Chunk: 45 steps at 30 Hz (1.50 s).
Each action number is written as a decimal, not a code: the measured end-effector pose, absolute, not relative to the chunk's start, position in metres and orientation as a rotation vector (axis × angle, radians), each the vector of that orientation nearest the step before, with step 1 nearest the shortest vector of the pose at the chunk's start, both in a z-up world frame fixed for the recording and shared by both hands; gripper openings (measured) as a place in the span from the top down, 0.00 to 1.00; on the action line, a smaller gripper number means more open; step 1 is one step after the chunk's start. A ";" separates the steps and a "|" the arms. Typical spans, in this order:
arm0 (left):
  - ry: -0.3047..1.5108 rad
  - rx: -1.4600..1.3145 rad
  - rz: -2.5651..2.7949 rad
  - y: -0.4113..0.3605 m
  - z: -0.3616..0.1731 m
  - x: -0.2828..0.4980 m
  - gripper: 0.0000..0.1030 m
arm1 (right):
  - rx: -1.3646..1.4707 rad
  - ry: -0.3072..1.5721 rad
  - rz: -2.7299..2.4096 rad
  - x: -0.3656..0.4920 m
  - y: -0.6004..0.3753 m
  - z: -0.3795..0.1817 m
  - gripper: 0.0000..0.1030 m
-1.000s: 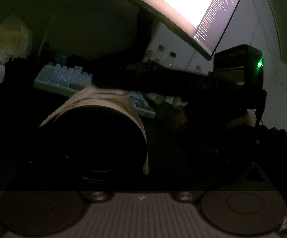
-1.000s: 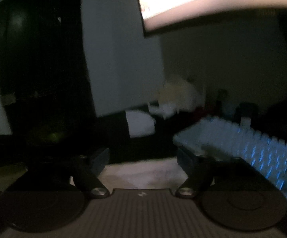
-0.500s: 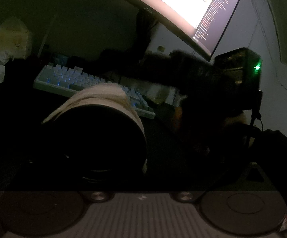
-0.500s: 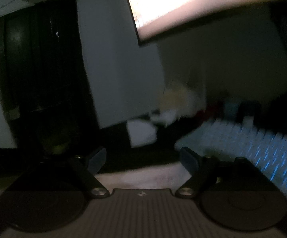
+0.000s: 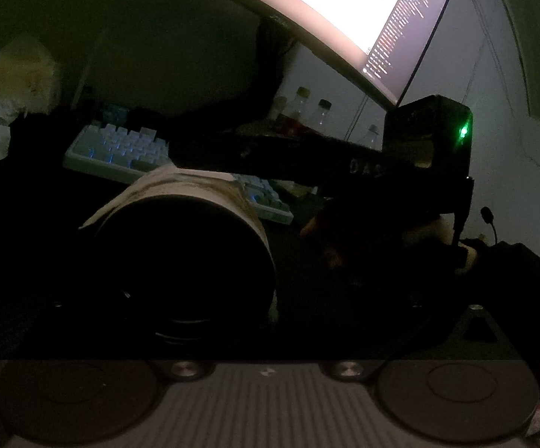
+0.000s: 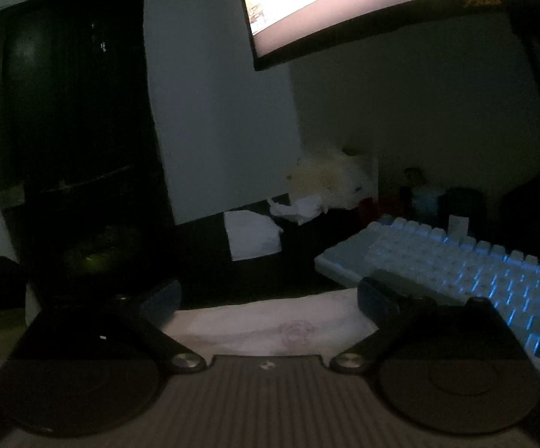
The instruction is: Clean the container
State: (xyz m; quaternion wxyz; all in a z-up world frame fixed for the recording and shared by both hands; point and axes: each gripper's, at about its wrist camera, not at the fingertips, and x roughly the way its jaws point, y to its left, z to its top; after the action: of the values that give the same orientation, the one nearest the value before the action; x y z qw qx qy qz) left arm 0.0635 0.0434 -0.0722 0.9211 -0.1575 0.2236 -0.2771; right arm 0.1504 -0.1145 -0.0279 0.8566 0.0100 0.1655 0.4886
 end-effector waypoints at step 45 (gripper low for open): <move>0.599 -0.354 -0.479 0.064 -0.053 0.087 0.00 | -0.064 0.427 0.955 0.168 -0.080 -0.020 0.00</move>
State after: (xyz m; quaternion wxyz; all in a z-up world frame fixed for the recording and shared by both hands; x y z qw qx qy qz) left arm 0.0872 0.0644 -0.0525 0.9120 -0.1719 0.2909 -0.2326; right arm 0.1676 -0.0800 -0.0200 0.8657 -0.0304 0.2040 0.4561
